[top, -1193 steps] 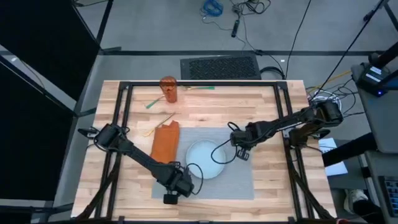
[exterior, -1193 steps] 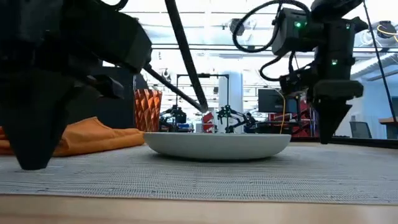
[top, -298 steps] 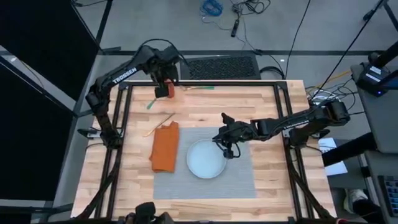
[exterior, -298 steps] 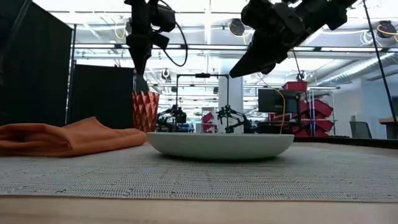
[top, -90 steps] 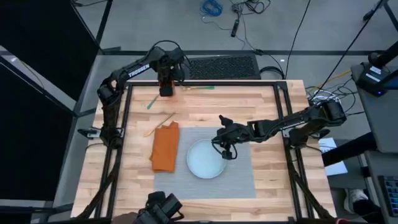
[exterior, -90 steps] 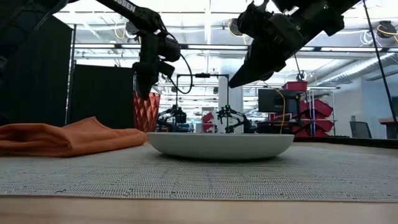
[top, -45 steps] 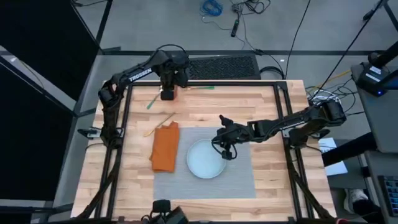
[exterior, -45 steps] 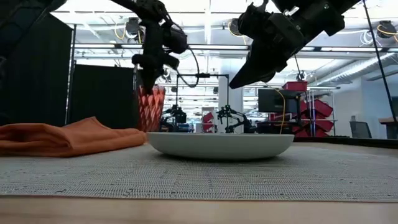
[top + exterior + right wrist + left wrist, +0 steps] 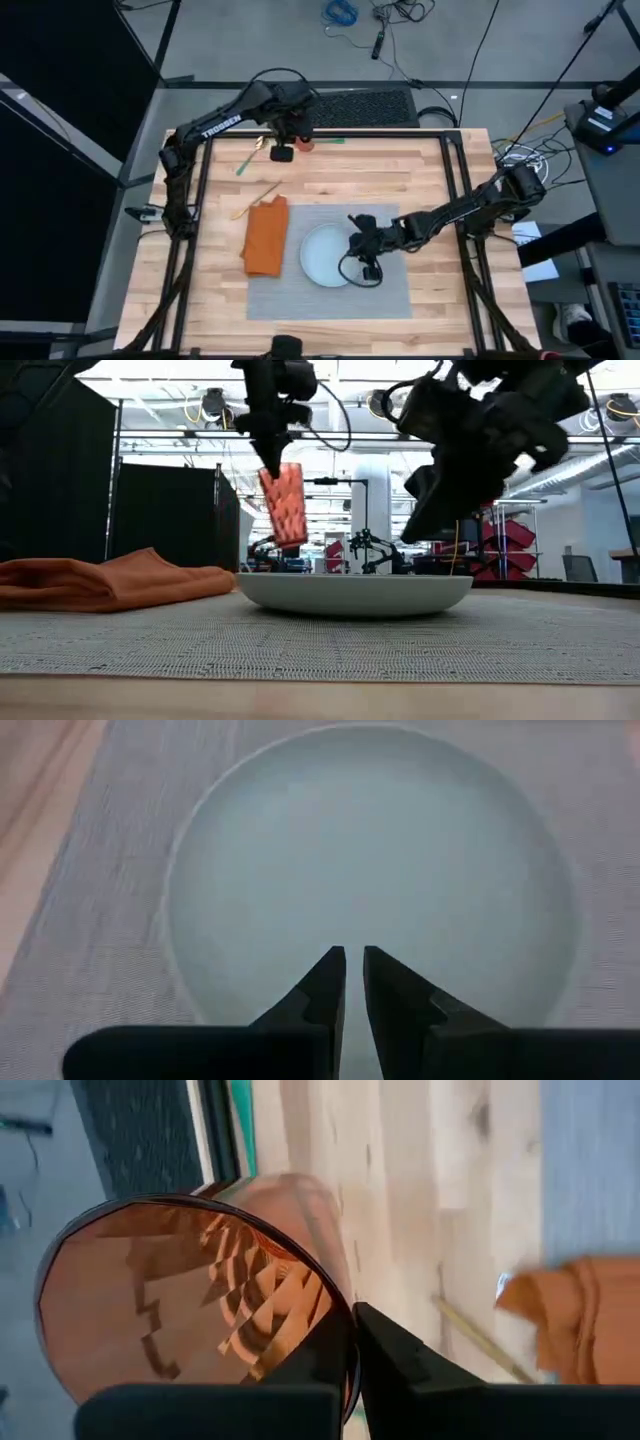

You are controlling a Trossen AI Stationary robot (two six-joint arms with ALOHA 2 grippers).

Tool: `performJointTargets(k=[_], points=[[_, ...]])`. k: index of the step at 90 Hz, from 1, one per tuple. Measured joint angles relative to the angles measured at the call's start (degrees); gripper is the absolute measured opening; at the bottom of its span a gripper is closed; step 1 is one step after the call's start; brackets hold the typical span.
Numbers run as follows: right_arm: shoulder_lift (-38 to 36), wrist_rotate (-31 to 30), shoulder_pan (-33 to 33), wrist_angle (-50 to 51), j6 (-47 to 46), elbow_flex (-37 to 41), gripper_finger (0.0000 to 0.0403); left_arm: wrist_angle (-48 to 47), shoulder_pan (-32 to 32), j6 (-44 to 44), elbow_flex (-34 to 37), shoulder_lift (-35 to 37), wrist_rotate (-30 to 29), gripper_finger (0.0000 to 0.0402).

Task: Set table place
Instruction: Put the orange cup on the top right of the table

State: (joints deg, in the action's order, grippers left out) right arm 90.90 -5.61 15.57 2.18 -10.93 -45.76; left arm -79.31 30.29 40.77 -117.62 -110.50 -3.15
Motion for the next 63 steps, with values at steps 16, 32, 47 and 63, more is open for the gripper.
performJointTargets(k=[16, 32, 47, 63], points=[[0.3, -0.06, 2.69, -1.46, -2.0, 0.0, 0.0027, 0.98, -1.2, 1.67, -0.05, -0.04, -0.37, 0.0], [0.3, -0.32, 4.55, -4.77, -3.21, 0.0, 0.0027, 3.17, -2.9, 3.31, -0.05, -0.04, -1.08, 0.0], [0.62, -0.77, 4.88, -5.59, -3.97, 0.0, 0.0027, 4.72, -4.79, 2.22, -1.22, -2.24, -3.44, 0.0], [2.03, -0.63, 4.81, -5.79, -4.88, 0.07, 0.0027, 5.63, -4.92, 0.18, -4.0, -7.2, -0.77, 0.0]])
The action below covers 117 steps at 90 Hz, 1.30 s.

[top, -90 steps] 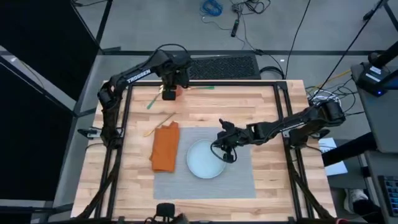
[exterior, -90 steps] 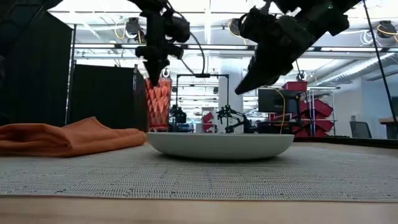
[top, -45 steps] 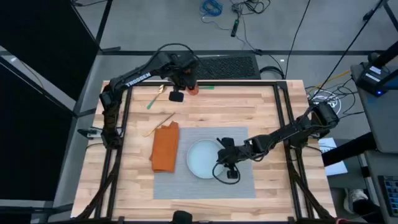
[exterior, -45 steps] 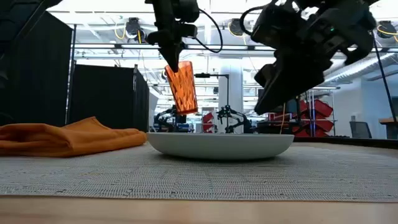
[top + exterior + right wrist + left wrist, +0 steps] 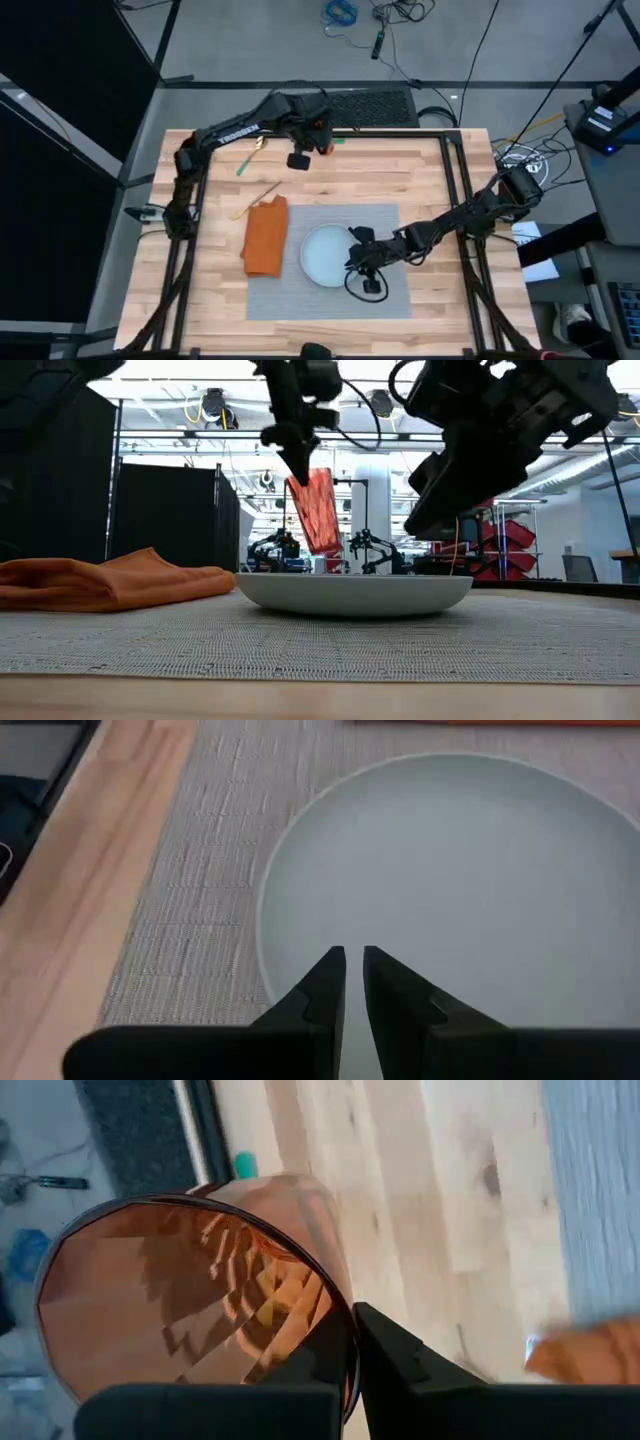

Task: Set table place
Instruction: Put the orange cup on the top right of the table

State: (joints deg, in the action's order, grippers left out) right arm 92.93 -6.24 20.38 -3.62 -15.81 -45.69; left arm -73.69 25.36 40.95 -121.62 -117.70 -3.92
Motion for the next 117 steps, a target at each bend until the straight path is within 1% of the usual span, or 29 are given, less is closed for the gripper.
performJointTargets(k=[24, 30, 62, 93, 117], points=[[2.86, 0.46, 0.52, -2.3, -0.7, -0.02, 0.0027, 1.44, 0.02, -2.28, -7.03, -3.0, 7.05, 0.0], [2.95, 0.59, 0.52, -2.19, -0.76, -0.02, 0.0027, 0.92, 0.03, -3.27, -7.51, -3.16, 8.39, 0.0], [2.93, 0.31, 0.52, -6.73, -1.34, -0.04, 0.0027, -5.62, -1.87, -5.86, -7.41, -3.29, 8.61, 0.0], [2.91, 0.29, 0.52, -8.89, -2.81, -0.07, 0.0027, -8.16, -3.76, -6.21, -7.36, -9.11, 6.84, 0.0], [2.91, 0.31, 0.52, -9.5, -3.4, -0.07, 0.0027, -9.12, -4.15, -7.26, -7.32, -9.22, 7.8, 0.0]])
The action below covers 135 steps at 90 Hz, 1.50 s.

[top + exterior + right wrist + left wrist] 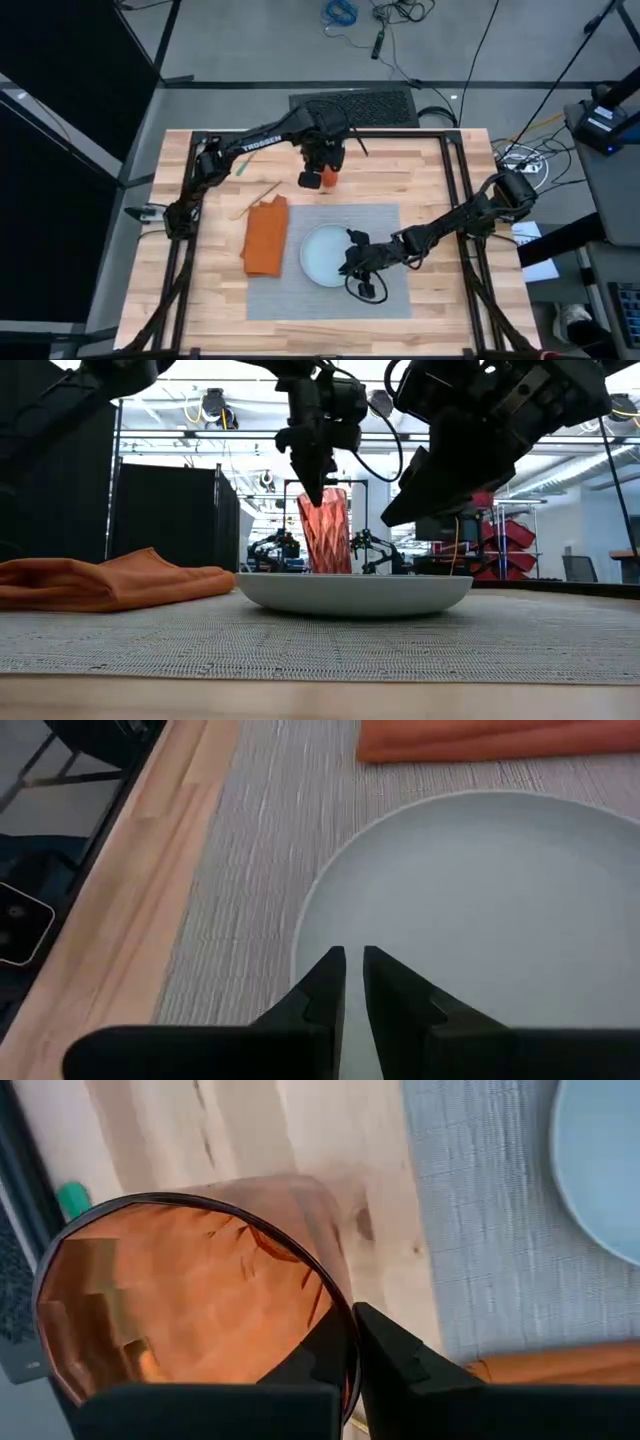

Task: Set table place
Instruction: Put the orange cup on the top right of the table

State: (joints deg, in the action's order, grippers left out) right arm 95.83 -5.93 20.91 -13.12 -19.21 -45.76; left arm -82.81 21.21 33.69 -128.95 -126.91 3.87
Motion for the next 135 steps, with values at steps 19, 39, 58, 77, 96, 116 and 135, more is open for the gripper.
performJointTargets(k=[19, 39, 58, 77, 96, 116, 135], points=[[-0.02, 0.0, 0.0, -0.43, 0.24, 0.0, 0.0027, -0.11, 0.02, -0.39, 0.0, 0.01, 0.2, 0.0], [-0.02, 0.0, 0.0, -0.42, 0.86, 0.0, 0.0027, 0.05, -0.15, -0.07, 0.0, 0.02, -0.98, 0.0002], [-0.02, 0.0, 0.0, -0.42, 1.72, 0.0, 0.0027, 1.84, -1.54, 1.58, 0.0, 0.02, -1.1, 0.0046], [-0.02, 0.0, 0.0, -0.4, 2.01, 0.0, 0.0027, 2.47, -2.91, 2.69, 0.0, 0.02, -4.76, 0.0094], [-0.02, 0.0, 0.0, -0.38, 2.13, 0.0, 0.0027, 2.68, -3.71, 2.7, -0.01, 0.54, -5.97, 0.0105], [-0.02, 0.0, 0.0, -0.38, 2.13, 0.0, 0.0027, 3.02, -4.2, 2.73, -1.99, 1.99, -7.59, 0.0105], [-0.09, 0.02, -0.13, -0.51, 2.63, 0.02, 0.0027, 2.34, -4.54, 2.64, -4.48, 5.75, -11.3, 0.0105]])
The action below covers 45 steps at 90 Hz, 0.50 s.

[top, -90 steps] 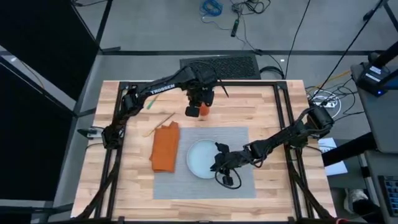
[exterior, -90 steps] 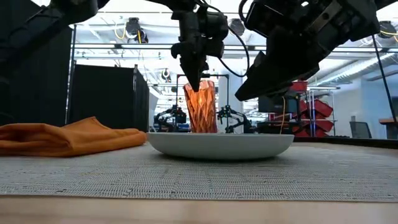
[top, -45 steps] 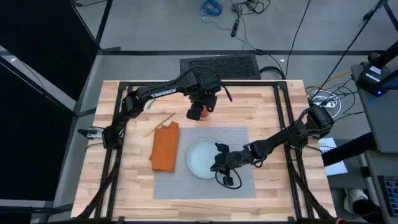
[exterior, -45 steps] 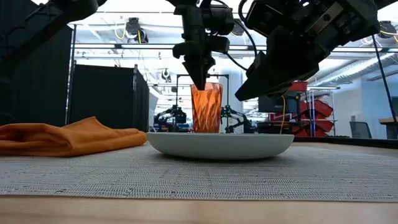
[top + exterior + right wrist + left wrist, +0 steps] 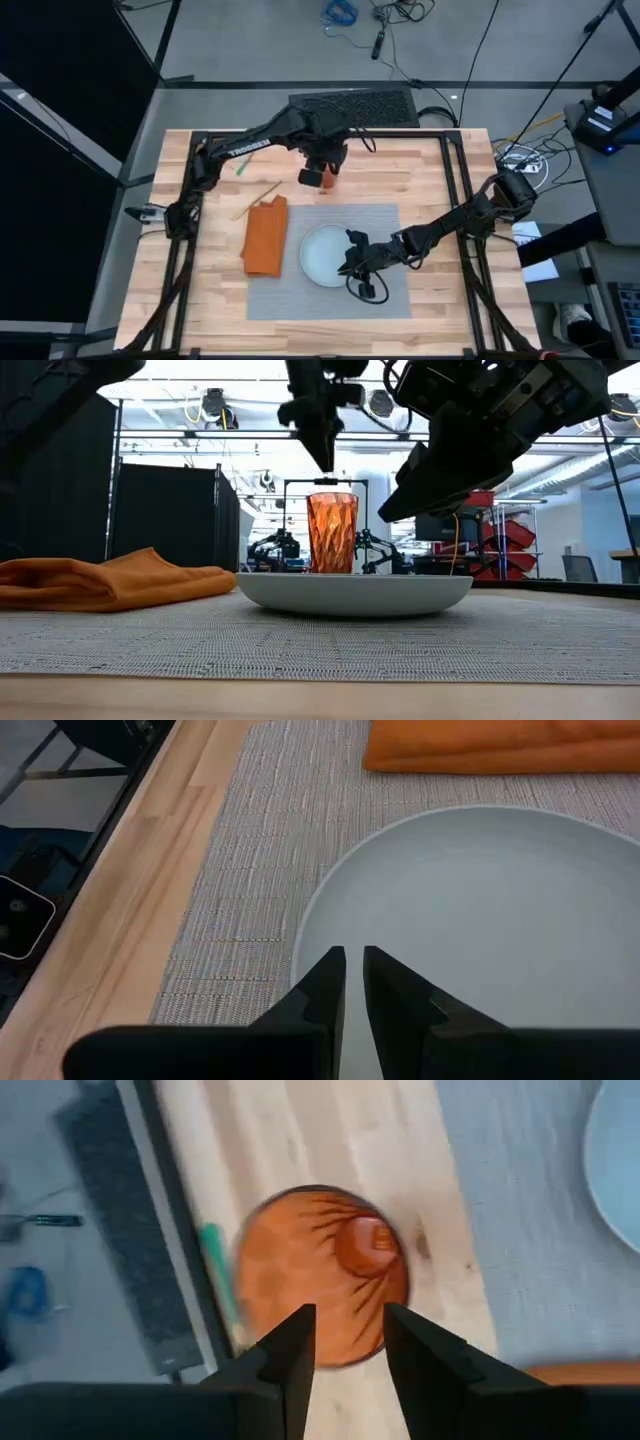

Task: Set table place
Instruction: Put the orange cup on the top right of the table

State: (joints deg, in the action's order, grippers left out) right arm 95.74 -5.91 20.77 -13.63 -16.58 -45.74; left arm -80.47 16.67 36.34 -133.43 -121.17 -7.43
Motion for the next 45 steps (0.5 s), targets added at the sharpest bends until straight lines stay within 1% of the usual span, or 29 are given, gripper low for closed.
performJointTargets(k=[14, 25, 38, 45], points=[[-3.07, 0.1, -0.58, 0.31, 2.32, 0.02, 0.0027, -1.28, -0.98, -1.68, -0.19, 4.54, -4.01, 0.0105], [-9.38, 0.31, -2.01, 2.23, 4.68, 0.02, 0.0027, -3.76, -1.44, -6.74, -0.19, 7.02, -4.76, 0.0105], [-20.05, 0.11, -5.76, 10.59, 6.32, -0.16, 0.0027, -8.89, -2.27, -14.7, -0.17, 10.02, -4.6, 0.0105], [-24.7, 0.01, -8.99, 20.6, 5.31, -2.6, 0.0027, -9.44, -2.97, -19.46, 0.22, 11.29, -3.55, 0.0105]])
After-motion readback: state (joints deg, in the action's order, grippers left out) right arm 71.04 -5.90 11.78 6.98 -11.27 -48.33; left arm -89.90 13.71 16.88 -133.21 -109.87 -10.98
